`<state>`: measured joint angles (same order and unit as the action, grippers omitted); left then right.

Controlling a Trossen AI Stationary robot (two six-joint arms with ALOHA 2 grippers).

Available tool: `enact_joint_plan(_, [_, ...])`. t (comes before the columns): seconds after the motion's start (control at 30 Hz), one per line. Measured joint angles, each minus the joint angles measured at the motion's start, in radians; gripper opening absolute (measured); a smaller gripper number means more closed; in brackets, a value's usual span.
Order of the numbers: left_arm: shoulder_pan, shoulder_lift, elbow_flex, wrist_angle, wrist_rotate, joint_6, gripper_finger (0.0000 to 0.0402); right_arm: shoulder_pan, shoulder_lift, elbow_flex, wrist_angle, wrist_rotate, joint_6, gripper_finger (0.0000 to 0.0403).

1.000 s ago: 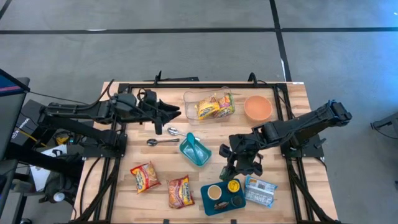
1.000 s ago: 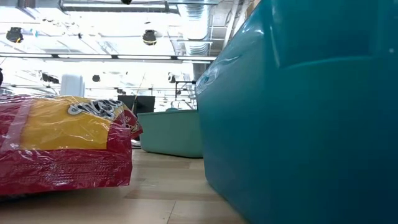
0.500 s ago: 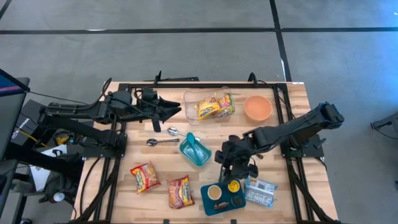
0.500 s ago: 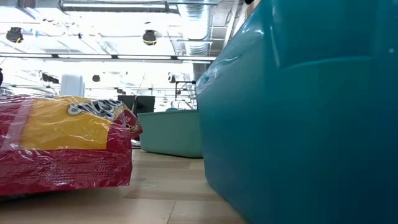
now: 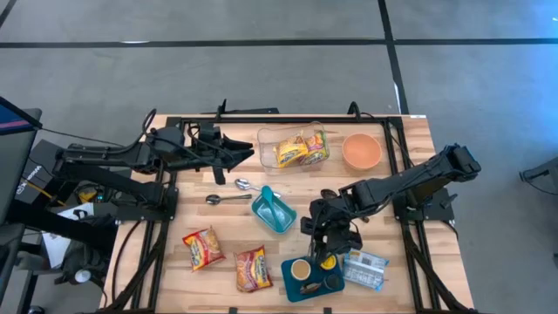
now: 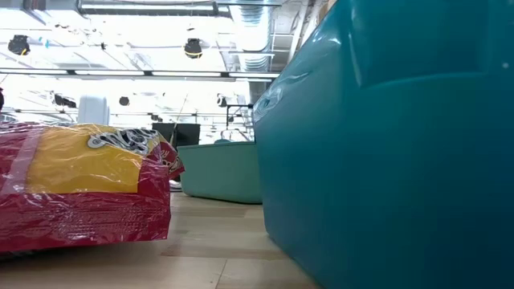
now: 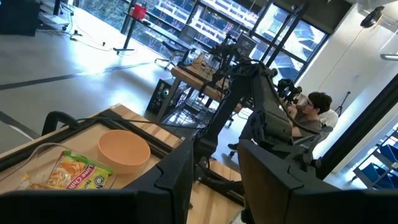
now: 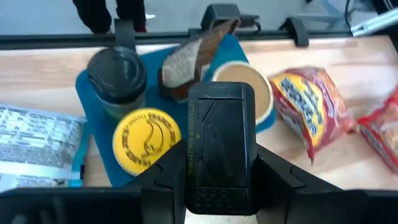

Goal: Pick & Place Food Item
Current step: Put the black seasoning can into the blue bin

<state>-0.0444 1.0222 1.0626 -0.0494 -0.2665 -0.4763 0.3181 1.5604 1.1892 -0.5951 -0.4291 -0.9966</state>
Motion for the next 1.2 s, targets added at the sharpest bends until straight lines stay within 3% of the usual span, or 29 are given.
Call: enact_joint_plan(1.2, [0.0,0.0,0.0,0.013,0.0,0.0,0.0123,0.023,0.131,0.009,0.061,-0.11,-0.006,0.0121])
